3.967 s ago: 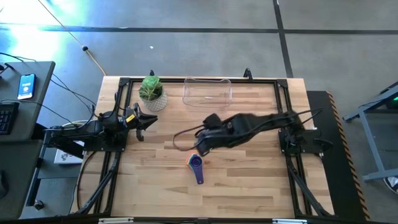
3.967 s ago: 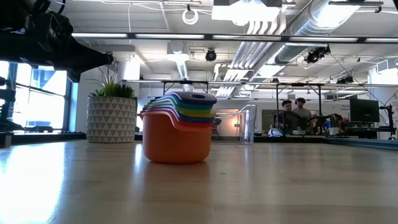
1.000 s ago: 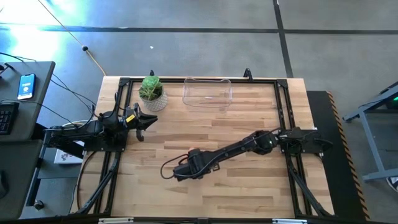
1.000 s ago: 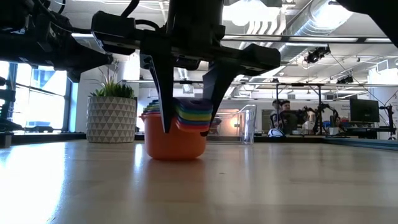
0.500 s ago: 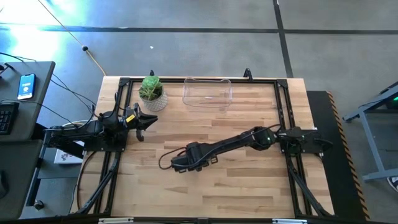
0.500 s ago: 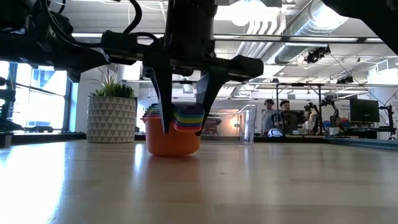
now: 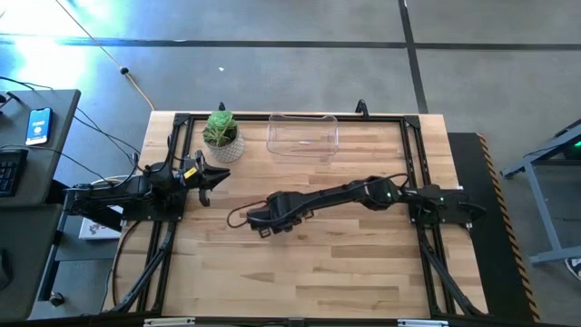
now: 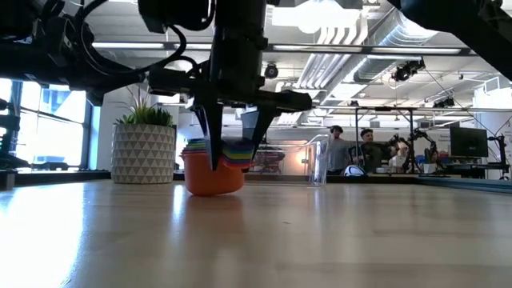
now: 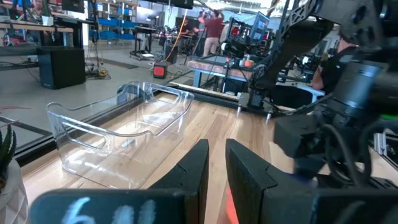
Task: Nest measuring cups in basket
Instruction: Put the Stack measuring cups into the transparent bin
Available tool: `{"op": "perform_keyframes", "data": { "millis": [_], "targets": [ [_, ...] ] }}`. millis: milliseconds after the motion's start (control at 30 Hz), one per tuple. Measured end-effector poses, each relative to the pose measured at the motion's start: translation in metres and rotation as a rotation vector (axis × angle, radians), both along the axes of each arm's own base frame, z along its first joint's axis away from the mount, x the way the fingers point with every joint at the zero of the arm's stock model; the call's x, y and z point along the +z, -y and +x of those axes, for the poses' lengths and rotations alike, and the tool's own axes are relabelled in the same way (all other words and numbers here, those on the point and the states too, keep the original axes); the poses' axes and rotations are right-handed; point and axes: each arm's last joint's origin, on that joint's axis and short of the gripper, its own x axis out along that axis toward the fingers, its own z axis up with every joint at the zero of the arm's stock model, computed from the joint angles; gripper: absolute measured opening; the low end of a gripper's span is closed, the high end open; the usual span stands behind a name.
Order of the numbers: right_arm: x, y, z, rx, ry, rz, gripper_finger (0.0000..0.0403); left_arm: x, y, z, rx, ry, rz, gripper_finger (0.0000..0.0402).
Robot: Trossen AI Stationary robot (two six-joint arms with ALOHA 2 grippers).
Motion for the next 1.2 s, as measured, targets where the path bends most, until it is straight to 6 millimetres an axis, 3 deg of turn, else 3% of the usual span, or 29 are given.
{"op": "perform_keyframes", "data": {
  "millis": [333,867,1200],
  "targets": [
    [0.000,0.029,0.004,0.145,-0.017,-0.045,0.0128,0.000,0.000,0.000,0.000,-0.001,0.000,0.0044],
    [0.003,0.064,0.010,0.167,0.008,-0.126,0.0126,0.000,0.000,0.000,0.000,0.000,0.000,0.0044],
    [0.021,0.080,0.007,0.259,0.028,-0.160,0.0126,0.000,0.000,0.000,0.000,0.000,0.000,0.0044]
  ]
}}
